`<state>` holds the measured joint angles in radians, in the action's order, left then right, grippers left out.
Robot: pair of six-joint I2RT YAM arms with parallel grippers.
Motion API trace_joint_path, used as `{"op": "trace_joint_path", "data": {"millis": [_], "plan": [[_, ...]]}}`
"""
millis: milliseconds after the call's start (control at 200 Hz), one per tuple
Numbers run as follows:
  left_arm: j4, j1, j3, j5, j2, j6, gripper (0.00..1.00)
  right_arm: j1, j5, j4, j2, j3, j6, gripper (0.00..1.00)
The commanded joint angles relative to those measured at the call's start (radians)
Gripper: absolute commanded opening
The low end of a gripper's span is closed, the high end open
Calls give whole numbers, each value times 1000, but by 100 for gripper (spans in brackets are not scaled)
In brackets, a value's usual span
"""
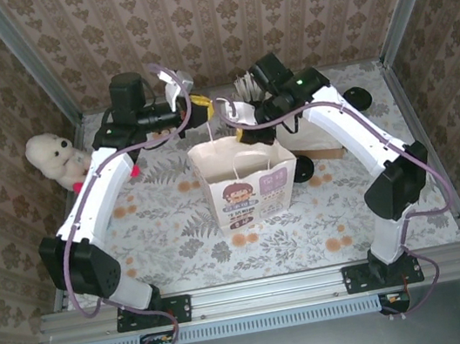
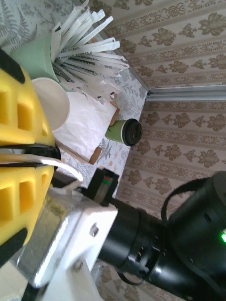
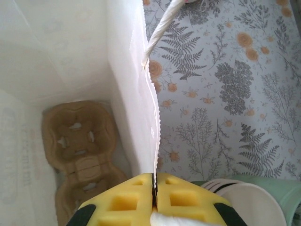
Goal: Pack the takeout coffee
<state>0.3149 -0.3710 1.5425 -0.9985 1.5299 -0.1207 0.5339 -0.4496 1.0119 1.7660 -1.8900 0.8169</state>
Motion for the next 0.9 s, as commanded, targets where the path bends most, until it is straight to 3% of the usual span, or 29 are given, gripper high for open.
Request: {"op": "trace_joint_path", "data": {"millis": [0,110,200,340,465,665,780,895], "plan": [[10,29,26,19,-45,38,37,38,82,-74,-69,40,-192,0],[2,42,1,237,-107,108,80,68,189,-174,-128,120,-348,0],[-5,45,-34,518,-168,170,99,74,239,-239,-168,180,-491,0],[77,56,-65,982,-239,294,100,100,338,-251,-205,228,-693,0],[183,73,-96,1214,-275,368,100,161,501,-224,-209,213,-861,0],[242,89,-231,1372,-354,471,100,195,630,-235,-225,244,-1141,0],[312,87,-290,1469,-373,598,100,205,652,-285,-237,290,-1258,0],[405,83,-320,1474,-370,717,100,205,702,-318,-247,315,-1316,0]]}}
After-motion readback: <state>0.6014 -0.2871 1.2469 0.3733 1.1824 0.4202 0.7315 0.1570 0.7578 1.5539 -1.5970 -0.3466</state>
